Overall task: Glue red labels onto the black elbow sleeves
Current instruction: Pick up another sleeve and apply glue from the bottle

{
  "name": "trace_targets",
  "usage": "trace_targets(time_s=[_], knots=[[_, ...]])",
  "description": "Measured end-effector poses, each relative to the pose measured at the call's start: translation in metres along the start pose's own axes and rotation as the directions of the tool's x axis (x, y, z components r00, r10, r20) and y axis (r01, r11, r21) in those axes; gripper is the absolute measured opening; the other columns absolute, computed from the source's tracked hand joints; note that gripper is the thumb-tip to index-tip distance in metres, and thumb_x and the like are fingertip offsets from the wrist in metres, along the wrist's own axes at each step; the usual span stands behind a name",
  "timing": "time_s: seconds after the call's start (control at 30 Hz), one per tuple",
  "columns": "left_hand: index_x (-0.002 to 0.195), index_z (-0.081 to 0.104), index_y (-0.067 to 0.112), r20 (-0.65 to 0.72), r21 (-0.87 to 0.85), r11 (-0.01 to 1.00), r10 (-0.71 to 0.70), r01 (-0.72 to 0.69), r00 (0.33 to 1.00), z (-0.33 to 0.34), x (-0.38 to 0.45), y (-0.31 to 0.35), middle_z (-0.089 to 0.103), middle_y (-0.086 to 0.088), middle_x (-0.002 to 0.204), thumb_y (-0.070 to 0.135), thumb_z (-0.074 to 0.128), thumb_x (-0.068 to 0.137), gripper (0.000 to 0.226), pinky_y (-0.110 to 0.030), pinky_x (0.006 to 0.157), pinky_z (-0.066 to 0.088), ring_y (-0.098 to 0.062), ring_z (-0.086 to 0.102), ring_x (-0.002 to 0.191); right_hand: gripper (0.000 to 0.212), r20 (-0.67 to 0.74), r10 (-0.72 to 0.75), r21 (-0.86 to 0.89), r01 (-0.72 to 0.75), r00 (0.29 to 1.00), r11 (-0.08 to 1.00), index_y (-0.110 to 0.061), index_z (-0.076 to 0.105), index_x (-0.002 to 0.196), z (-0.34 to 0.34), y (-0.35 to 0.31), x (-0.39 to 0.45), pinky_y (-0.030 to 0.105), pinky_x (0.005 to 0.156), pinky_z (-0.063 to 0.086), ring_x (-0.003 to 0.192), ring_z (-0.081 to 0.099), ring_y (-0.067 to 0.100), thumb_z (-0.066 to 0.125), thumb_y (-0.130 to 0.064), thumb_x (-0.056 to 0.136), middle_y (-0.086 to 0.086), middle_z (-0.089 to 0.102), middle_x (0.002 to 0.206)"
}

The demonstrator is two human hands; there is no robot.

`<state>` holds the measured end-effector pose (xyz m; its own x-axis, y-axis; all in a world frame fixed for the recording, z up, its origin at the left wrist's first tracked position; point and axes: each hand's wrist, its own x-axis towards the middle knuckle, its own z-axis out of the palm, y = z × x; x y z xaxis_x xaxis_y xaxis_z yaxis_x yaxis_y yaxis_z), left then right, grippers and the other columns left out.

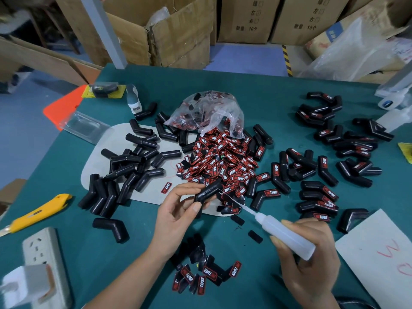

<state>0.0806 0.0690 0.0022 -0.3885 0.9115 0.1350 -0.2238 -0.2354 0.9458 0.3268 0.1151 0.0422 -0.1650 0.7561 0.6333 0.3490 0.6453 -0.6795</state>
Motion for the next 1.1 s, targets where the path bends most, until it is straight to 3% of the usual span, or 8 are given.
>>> trace_targets(time_s=[0.1,0.27,0.4,0.53,0.77,0.93,1.1], knots=[[0.117,0.07,0.019,-0.02,-0.023,1.0,-0.017,0.016,1.0,-0.0005,0.0004,-0.0001,0.066,-0.009,0.131,0.027,0.074,0.099,0.02,-0.041,0.096,0.059,-0.04,0.072,0.114,0.039,0.018,-0.022,0.012,0.022,1.0,1.0,0.0,0.06,0.102,0.0015,-0.0003,-0.0011,0.027,0.074,0.048,0.082,0.058,0.013,0.062,-0.039,0.104,0.01,0.062,0.09],[0.12,0.068,0.015,-0.033,-0.061,0.998,-0.038,0.036,0.999,-0.0042,0.0009,-0.0038,0.063,-0.013,0.133,0.027,0.074,0.1,0.024,-0.043,0.096,0.059,-0.048,0.071,0.113,0.039,0.019,-0.027,0.016,0.027,0.999,1.0,0.0,0.06,0.103,0.0013,0.0008,-0.0004,0.026,0.075,0.048,0.082,0.058,0.014,0.062,-0.039,0.104,0.008,0.062,0.092],[0.119,0.069,0.015,-0.035,-0.069,0.996,-0.05,0.048,0.998,-0.0032,0.0007,-0.0041,0.064,-0.012,0.133,0.028,0.075,0.099,0.024,-0.041,0.096,0.059,-0.048,0.071,0.114,0.026,0.027,-0.041,0.045,0.039,0.999,0.998,-0.013,0.063,0.104,0.002,-0.0013,-0.0011,0.022,0.078,0.047,0.088,0.059,0.009,0.062,-0.039,0.104,-0.003,0.061,0.099],[0.119,0.069,0.015,-0.042,-0.073,0.996,-0.062,0.059,0.997,-0.0018,0.0008,-0.0026,0.064,-0.013,0.132,0.03,0.076,0.098,0.026,-0.041,0.095,0.059,-0.048,0.071,0.113,0.027,0.026,-0.032,0.051,0.031,0.999,0.998,-0.012,0.062,0.106,0.0015,-0.0006,0.0008,0.02,0.08,0.047,0.092,0.06,0.007,0.062,-0.04,0.104,-0.009,0.059,0.101],[0.115,0.07,0.017,-0.043,-0.073,0.995,-0.067,0.064,0.997,-0.0013,0.0,-0.0034,0.065,-0.012,0.131,0.016,0.068,0.097,0.019,-0.041,0.095,0.059,-0.048,0.071,0.113,0.028,0.034,-0.042,0.065,0.039,0.999,0.997,-0.011,0.061,0.107,0.0035,-0.0018,-0.0015,0.021,0.079,0.047,0.089,0.059,0.009,0.063,-0.038,0.103,-0.007,0.06,0.103],[0.115,0.07,0.015,-0.045,-0.076,0.995,-0.063,0.06,0.997,-0.0022,0.0005,-0.0039,0.065,-0.014,0.131,0.014,0.067,0.097,0.018,-0.042,0.095,0.059,-0.049,0.071,0.112,0.028,0.017,0.0,0.022,-0.001,1.0,1.0,-0.014,0.061,0.107,-0.0018,0.0012,0.0002,0.025,0.076,0.047,0.083,0.058,0.014,0.062,-0.041,0.104,0.007,0.061,0.09],[0.116,0.069,0.014,-0.042,-0.084,0.994,-0.074,0.07,0.996,-0.0014,-0.0007,-0.0032,0.065,-0.014,0.132,0.021,0.072,0.098,0.02,-0.041,0.095,0.06,-0.049,0.071,0.112,0.028,0.043,-0.047,0.06,0.045,0.998,0.997,-0.012,0.06,0.109,0.0026,0.0,-0.0022,0.02,0.08,0.047,0.089,0.059,0.009,0.062,-0.039,0.104,0.006,0.063,0.094]])
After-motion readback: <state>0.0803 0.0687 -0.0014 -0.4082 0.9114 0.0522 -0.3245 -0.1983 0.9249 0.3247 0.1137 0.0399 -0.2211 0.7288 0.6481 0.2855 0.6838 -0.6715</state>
